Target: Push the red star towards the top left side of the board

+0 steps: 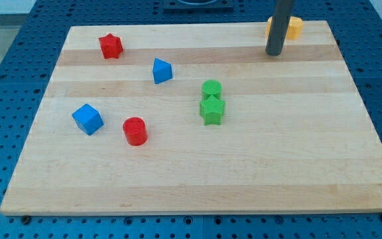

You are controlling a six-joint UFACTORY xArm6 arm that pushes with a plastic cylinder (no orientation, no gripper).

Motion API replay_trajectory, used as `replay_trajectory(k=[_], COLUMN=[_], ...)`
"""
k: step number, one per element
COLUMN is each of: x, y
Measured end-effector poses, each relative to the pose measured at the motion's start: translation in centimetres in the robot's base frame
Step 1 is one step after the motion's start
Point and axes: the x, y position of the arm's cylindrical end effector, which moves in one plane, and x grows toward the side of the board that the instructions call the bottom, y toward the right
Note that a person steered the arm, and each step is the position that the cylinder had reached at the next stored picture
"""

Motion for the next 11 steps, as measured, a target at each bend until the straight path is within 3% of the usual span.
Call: replay_trajectory(k=[2, 7, 8, 11], x=[0.0, -0.2, -2.1, -2.0], y=[-3.1, -35.7, -40.9, -42.7])
